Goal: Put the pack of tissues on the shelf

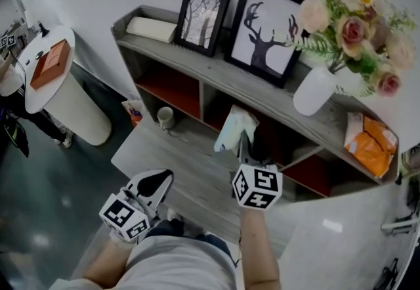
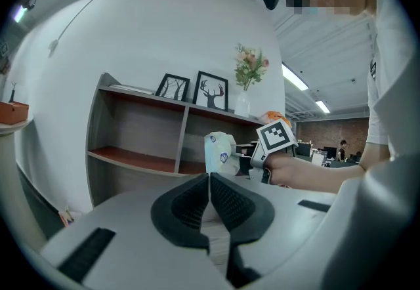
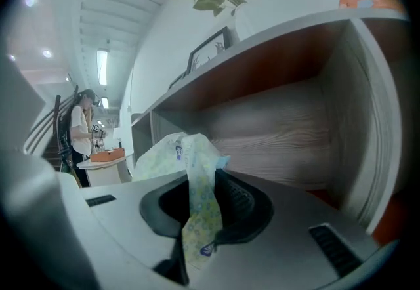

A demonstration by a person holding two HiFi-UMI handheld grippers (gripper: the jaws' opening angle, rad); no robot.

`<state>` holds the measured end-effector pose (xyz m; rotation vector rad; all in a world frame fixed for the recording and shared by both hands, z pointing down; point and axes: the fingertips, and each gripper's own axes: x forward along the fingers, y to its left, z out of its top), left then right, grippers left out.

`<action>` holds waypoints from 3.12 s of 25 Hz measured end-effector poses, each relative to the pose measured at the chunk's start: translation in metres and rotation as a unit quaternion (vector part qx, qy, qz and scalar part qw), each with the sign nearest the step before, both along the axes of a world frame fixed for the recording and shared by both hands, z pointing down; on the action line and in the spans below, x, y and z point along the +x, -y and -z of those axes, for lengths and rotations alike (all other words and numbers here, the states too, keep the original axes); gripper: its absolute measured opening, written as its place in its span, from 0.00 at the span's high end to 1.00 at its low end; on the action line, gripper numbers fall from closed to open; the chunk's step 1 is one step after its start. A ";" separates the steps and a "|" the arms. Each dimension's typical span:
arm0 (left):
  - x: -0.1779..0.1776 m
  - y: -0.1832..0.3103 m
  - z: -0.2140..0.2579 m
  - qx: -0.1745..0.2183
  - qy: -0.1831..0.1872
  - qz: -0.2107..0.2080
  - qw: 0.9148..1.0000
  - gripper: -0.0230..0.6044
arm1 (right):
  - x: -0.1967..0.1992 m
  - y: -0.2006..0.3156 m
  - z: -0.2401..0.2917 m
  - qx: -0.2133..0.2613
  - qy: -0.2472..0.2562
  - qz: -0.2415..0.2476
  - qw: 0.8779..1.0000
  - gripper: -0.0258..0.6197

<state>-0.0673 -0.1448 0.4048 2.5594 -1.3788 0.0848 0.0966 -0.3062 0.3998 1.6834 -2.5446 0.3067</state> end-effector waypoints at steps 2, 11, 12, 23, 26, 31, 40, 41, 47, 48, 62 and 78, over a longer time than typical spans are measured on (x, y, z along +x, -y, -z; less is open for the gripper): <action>-0.008 0.002 -0.002 -0.004 0.000 0.002 1.000 0.93 | -0.002 0.014 -0.004 -0.006 -0.012 -0.010 1.000 0.86; -0.032 0.018 -0.008 -0.013 -0.003 0.008 1.000 0.93 | -0.014 0.059 -0.028 -0.040 -0.046 -0.030 0.998 0.86; -0.035 0.019 -0.009 -0.013 -0.004 0.009 1.000 0.93 | -0.014 0.062 -0.030 -0.044 -0.049 -0.032 0.997 0.86; -0.052 0.024 -0.016 -0.019 -0.006 0.021 1.000 0.93 | -0.010 0.076 -0.030 -0.034 -0.051 -0.061 0.996 0.68; -0.055 0.022 -0.017 -0.020 -0.008 0.023 1.000 0.93 | -0.005 0.077 -0.025 -0.022 -0.051 -0.073 0.996 0.66; -0.057 0.020 -0.016 -0.021 -0.010 0.021 1.000 0.93 | 0.002 0.071 -0.013 -0.011 -0.042 -0.082 0.996 0.66; -0.033 0.022 -0.013 -0.013 -0.017 -0.021 1.000 0.93 | 0.011 0.025 0.016 0.027 0.009 -0.081 0.996 0.76; -0.028 0.024 -0.012 -0.013 -0.018 -0.030 0.999 0.93 | 0.012 0.017 0.017 0.027 0.013 -0.080 0.996 0.78; 0.008 0.032 -0.008 -0.005 -0.021 -0.090 0.996 0.93 | 0.029 -0.034 0.014 0.027 0.032 -0.092 0.995 0.85; 0.015 0.034 -0.007 -0.004 -0.021 -0.101 0.995 0.93 | 0.033 -0.041 0.013 0.025 0.033 -0.096 0.995 0.86; 0.110 0.038 -0.005 0.000 -0.021 -0.238 0.971 0.93 | 0.084 -0.129 -0.003 0.016 0.044 -0.145 0.988 0.88; 0.139 0.031 -0.015 -0.012 -0.014 -0.279 0.960 0.93 | 0.086 -0.156 -0.026 0.002 0.038 -0.139 0.990 0.88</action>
